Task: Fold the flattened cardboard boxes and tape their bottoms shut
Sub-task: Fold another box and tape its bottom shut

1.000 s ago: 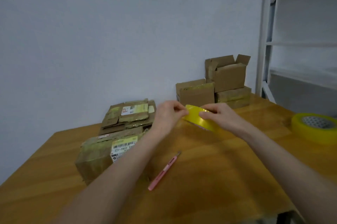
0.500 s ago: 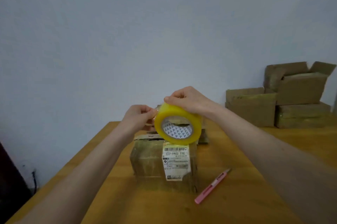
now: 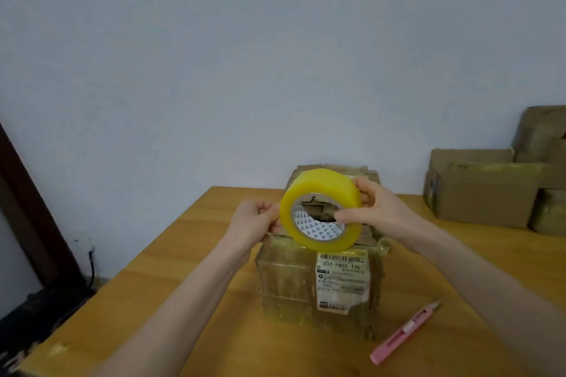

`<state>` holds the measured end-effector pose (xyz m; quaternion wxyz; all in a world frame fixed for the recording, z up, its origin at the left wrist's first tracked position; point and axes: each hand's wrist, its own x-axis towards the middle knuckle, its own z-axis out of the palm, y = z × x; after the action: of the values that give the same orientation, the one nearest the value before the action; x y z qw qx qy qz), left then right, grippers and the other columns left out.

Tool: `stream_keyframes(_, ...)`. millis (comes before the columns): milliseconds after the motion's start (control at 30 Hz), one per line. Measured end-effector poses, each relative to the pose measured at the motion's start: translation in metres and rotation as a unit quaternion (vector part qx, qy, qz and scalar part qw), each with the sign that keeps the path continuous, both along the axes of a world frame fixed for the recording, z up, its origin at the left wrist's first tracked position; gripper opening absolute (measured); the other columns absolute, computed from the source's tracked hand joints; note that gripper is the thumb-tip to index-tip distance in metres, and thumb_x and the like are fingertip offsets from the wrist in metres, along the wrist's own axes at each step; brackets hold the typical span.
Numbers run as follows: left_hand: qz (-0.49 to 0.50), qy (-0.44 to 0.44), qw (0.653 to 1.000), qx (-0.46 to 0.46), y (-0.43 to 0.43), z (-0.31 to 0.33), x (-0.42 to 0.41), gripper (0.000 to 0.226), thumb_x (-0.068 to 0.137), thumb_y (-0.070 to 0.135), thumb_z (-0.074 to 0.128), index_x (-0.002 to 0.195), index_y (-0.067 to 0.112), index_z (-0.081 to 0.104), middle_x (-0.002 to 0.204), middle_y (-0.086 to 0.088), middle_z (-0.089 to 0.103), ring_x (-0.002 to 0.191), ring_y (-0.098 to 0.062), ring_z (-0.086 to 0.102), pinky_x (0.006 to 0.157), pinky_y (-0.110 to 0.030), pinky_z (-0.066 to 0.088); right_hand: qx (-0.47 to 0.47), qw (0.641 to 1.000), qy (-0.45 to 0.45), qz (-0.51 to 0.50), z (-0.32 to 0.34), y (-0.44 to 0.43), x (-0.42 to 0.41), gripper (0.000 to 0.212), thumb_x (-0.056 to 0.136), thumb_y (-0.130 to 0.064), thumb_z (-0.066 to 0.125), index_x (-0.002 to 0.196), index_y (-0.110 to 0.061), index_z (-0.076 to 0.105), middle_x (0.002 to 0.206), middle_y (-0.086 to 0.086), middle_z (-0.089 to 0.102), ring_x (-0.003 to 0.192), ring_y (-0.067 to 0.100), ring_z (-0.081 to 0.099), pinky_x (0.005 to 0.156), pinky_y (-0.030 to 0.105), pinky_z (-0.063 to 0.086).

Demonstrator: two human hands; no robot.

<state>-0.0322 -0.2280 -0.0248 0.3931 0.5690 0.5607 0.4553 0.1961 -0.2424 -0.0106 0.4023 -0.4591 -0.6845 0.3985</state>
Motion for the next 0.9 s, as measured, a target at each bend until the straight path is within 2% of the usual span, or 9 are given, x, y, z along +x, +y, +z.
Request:
stream_keyframes(133, 0.005, 0.037, 0.999, 0.032, 0.001, 0.003, -0.005, 0.028, 0.094, 0.015, 0.057, 0.066, 0.012, 0.054, 0.048, 0.005, 0.047, 0.039, -0.003, 0.038, 0.041, -0.018, 0.032, 0.025, 0.999, 0.04, -0.002, 0.012, 0.001, -0.002, 0.038, 0.072, -0.026, 0.077, 0.106, -0.03, 0.061, 0.094, -0.008, 0.071, 0.084, 0.005, 0.068, 0.072, 0.025, 0.053)
stream_keyframes(233, 0.034, 0.041, 0.998, 0.039, 0.0, 0.006, -0.014, 0.024, 0.094, 0.016, 0.057, 0.07, 0.013, 0.056, 0.052, 0.007, 0.047, 0.045, -0.005, 0.039, 0.043, -0.019, 0.034, 0.05, 0.999, 0.009, -0.02, 0.023, 0.0, 0.001, 0.032, 0.072, -0.028, 0.077, 0.1, -0.025, 0.063, 0.087, -0.006, 0.071, 0.078, 0.009, 0.068, 0.066, 0.024, 0.052)
stream_keyframes(367, 0.06, 0.047, 0.996, 0.054, -0.001, 0.014, -0.03, 0.017, 0.093, 0.02, 0.059, 0.08, 0.009, 0.061, 0.063, 0.002, 0.05, 0.055, -0.011, 0.04, 0.046, -0.02, 0.036, 0.053, 0.996, -0.061, -0.038, 0.03, -0.002, 0.008, 0.036, 0.068, -0.036, 0.079, 0.099, -0.028, 0.063, 0.092, -0.005, 0.069, 0.082, 0.012, 0.067, 0.075, 0.034, 0.056)
stream_keyframes(533, 0.078, 0.107, 0.99, 0.037, -0.004, 0.001, -0.031, 0.026, 0.094, 0.026, 0.057, 0.074, 0.01, 0.057, 0.066, -0.001, 0.053, 0.055, -0.013, 0.039, 0.051, -0.025, 0.037, 0.036, 0.996, -0.074, -0.038, 0.03, -0.006, 0.003, 0.058, 0.06, -0.045, 0.078, 0.111, -0.03, 0.054, 0.099, -0.007, 0.064, 0.085, 0.011, 0.066, 0.072, 0.028, 0.054)
stream_keyframes(600, 0.089, 0.14, 0.986, 0.032, -0.006, -0.007, -0.032, 0.027, 0.096, 0.029, 0.053, 0.075, 0.011, 0.053, 0.071, -0.002, 0.053, 0.058, -0.014, 0.041, 0.057, -0.029, 0.04, 0.025, 0.997, -0.066, -0.026, 0.023, -0.01, 0.004, 0.065, 0.058, -0.045, 0.077, 0.116, -0.026, 0.054, 0.101, -0.005, 0.065, 0.085, 0.009, 0.066, 0.069, 0.024, 0.052)
stream_keyframes(667, 0.096, 0.118, 0.988, 0.028, -0.009, -0.012, -0.033, 0.025, 0.096, 0.028, 0.053, 0.076, 0.012, 0.05, 0.074, -0.002, 0.053, 0.068, -0.017, 0.05, 0.069, -0.037, 0.05, 0.018, 0.999, -0.042, -0.025, 0.014, -0.014, 0.004, 0.072, 0.057, -0.048, 0.075, 0.121, -0.025, 0.052, 0.105, -0.006, 0.065, 0.087, 0.007, 0.065, 0.069, 0.022, 0.051)
stream_keyframes(767, 0.091, 0.096, 0.991, 0.022, -0.014, -0.018, -0.03, 0.024, 0.095, 0.025, 0.054, 0.075, 0.012, 0.054, 0.08, -0.003, 0.061, 0.081, -0.021, 0.059, 0.086, -0.044, 0.053, 0.025, 0.999, 0.003, -0.039, 0.007, -0.019, 0.003, 0.055, 0.059, -0.047, 0.072, 0.11, -0.036, 0.054, 0.098, -0.012, 0.066, 0.082, 0.002, 0.065, 0.066, 0.018, 0.05)
stream_keyframes(833, 0.106, 0.089, 0.99, 0.038, -0.016, -0.019, -0.029, 0.02, 0.095, 0.025, 0.053, 0.08, 0.013, 0.058, 0.083, -0.001, 0.066, 0.082, -0.019, 0.061, 0.082, -0.042, 0.054, 0.03, 0.999, 0.008, -0.035, 0.008, -0.021, 0.004, 0.045, 0.061, -0.044, 0.074, 0.101, -0.04, 0.054, 0.097, -0.012, 0.066, 0.082, 0.003, 0.065, 0.067, 0.02, 0.051)
stream_keyframes(900, 0.12, 0.072, 0.989, 0.052, -0.016, -0.017, -0.031, 0.02, 0.096, 0.022, 0.051, 0.082, 0.011, 0.06, 0.082, 0.0, 0.067, 0.079, -0.013, 0.061, 0.066, -0.029, 0.053, 0.032, 0.999, 0.006, -0.035, 0.01, -0.02, 0.004, 0.045, 0.065, -0.034, 0.078, 0.104, -0.036, 0.055, 0.097, -0.01, 0.066, 0.083, 0.006, 0.065, 0.066, 0.021, 0.051)
